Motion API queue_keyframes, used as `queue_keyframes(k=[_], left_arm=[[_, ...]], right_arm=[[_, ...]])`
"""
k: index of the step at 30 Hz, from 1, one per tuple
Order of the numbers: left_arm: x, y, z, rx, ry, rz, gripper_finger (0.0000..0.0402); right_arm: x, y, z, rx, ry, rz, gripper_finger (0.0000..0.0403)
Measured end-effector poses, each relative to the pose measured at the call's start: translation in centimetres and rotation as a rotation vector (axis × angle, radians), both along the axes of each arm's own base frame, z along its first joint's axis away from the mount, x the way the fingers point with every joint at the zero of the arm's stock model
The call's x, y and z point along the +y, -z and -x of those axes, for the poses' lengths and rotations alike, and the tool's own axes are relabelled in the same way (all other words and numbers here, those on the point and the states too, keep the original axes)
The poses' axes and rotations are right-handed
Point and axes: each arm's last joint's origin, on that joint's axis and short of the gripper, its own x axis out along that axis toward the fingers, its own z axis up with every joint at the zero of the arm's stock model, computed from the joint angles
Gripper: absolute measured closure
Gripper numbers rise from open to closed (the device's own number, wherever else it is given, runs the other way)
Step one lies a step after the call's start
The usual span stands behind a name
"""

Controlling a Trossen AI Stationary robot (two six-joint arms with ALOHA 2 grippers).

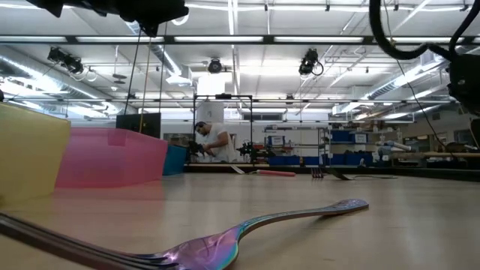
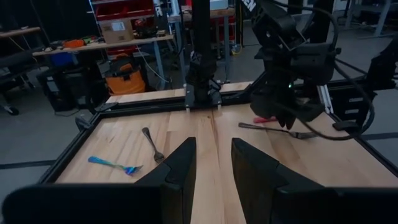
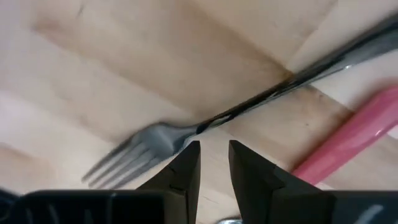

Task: Sort silverware by color (type)
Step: Put the black fork into the yellow bin

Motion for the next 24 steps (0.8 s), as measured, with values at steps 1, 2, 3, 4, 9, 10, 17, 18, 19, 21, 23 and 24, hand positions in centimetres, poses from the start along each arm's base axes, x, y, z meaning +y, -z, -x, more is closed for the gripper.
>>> queue_keyframes(k=[1, 2, 3, 4, 9, 10, 17, 18, 19, 21, 23, 24], left_arm=[[0.0, -0.07, 0.0, -0.007, 0.0, 0.001, 0.0299], [0.0, -0.11, -0.01, -0.011, 0.0, 0.001, 0.0299], [0.0, -0.12, -0.01, -0.013, 0.0, 0.002, 0.0299], [0.0, -0.12, -0.01, -0.012, 0.0, 0.002, 0.0299], [0.0, -0.11, -0.01, -0.011, 0.0, 0.002, 0.0299], [0.0, -0.11, -0.01, -0.011, 0.0, 0.002, 0.0299], [0.0, -0.09, 0.0, -0.01, -0.001, 0.009, 0.0299], [0.0, -0.09, -0.01, -0.009, -0.001, 0.009, 0.0299], [0.0, -0.09, -0.01, -0.009, -0.001, 0.009, 0.0299], [0.0, -0.08, -0.01, -0.008, -0.001, 0.009, 0.0299], [0.0, -0.08, -0.01, -0.008, -0.001, 0.009, 0.0299], [0.0, -0.08, 0.0, -0.008, -0.001, 0.009, 0.0299]], right_arm=[[-0.03, 0.01, -0.04, -0.004, 0.032, 0.012, 0.0311], [-0.07, 0.02, -0.07, -0.008, 0.069, 0.025, 0.0311], [-0.11, 0.02, -0.11, -0.013, 0.102, 0.038, 0.0311], [-0.15, 0.03, -0.14, -0.017, 0.13, 0.048, 0.0311], [-0.14, 0.03, -0.13, 0.0, 0.205, 0.046, 0.0311], [-0.13, 0.02, -0.12, 0.003, 0.219, 0.046, 0.0311], [-0.21, 0.03, -0.19, -0.007, 0.318, 0.07, 0.0311], [-0.21, 0.03, -0.19, -0.005, 0.327, 0.07, 0.0311], [-0.21, 0.03, -0.2, -0.004, 0.337, 0.07, 0.0311], [-0.22, 0.03, -0.19, 0.0, 0.349, 0.071, 0.0311], [-0.33, 0.04, -0.06, 0.013, 0.36, 0.084, 0.0311], [-0.41, 0.12, 0.04, 0.029, 0.374, 0.099, 0.0311]])
